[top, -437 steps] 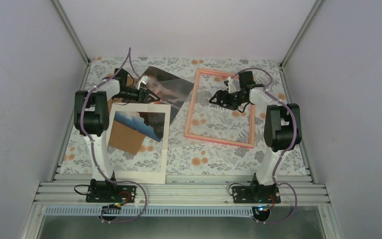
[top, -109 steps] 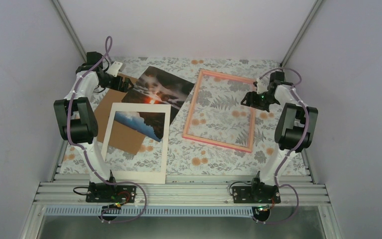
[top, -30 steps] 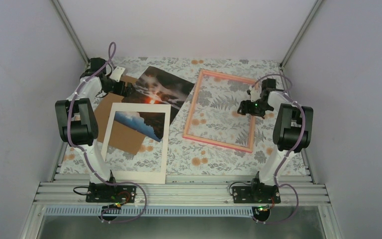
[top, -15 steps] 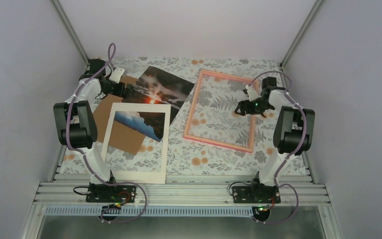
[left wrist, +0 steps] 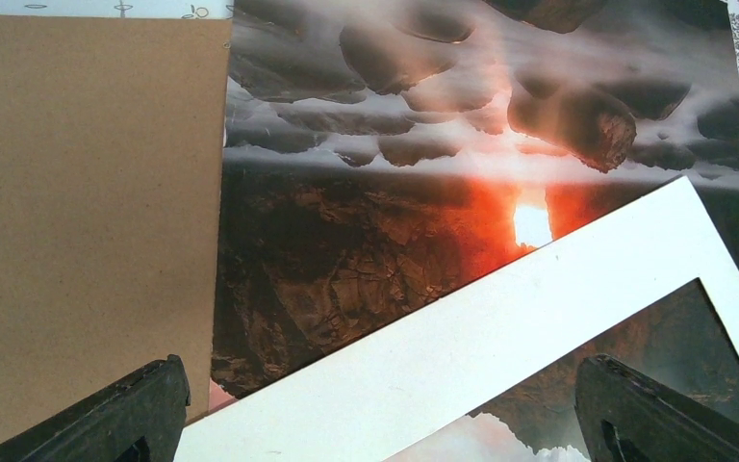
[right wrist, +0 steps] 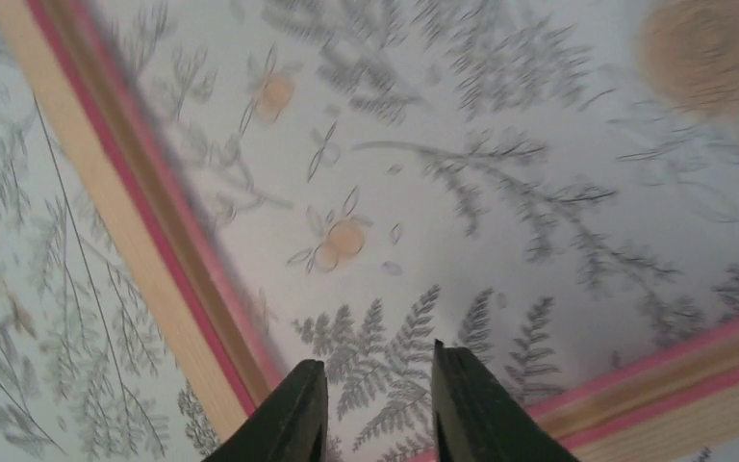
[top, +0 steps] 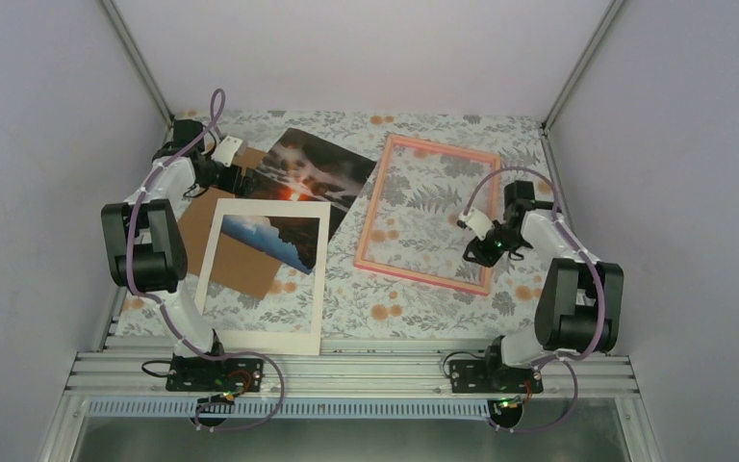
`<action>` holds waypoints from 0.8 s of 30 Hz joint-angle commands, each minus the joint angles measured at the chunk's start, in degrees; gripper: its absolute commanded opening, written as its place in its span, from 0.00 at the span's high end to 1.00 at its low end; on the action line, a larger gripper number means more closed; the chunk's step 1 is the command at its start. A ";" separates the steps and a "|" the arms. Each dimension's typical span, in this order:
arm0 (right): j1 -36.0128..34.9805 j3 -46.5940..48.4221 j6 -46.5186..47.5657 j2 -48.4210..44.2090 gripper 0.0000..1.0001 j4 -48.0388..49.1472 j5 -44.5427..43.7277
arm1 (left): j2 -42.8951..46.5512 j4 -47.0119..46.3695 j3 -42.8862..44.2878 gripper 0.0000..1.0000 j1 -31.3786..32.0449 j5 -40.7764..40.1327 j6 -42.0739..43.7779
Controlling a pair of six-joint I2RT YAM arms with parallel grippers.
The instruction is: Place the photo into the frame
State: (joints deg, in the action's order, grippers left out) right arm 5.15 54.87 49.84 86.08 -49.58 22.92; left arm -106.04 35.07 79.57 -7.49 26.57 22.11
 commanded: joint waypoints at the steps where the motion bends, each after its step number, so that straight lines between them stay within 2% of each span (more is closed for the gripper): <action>1: -1.66 -4.13 5.88 -1.40 0.75 3.05 -4.90 | 2.01 -1.58 -0.58 0.00 0.19 1.02 0.86; 7: -2.36 -8.67 6.82 0.66 0.87 7.01 -9.45 | 1.61 -1.50 -0.10 0.00 0.20 1.07 0.66; 18: -2.61 -9.97 8.20 3.25 0.88 9.69 -12.32 | 1.90 -1.43 -0.38 0.00 0.20 0.62 0.57; 21: -2.84 -6.36 7.90 2.69 0.88 6.28 -10.05 | 2.25 -1.41 -0.46 0.00 0.24 0.60 0.65; 24: -5.13 -0.46 5.52 1.81 0.86 2.07 -3.13 | 2.69 -1.52 -0.93 0.00 0.19 0.43 0.82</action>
State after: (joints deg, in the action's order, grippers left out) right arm 2.52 47.97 56.51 88.27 -43.44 13.78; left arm -105.91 34.52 79.37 -7.49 26.57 22.06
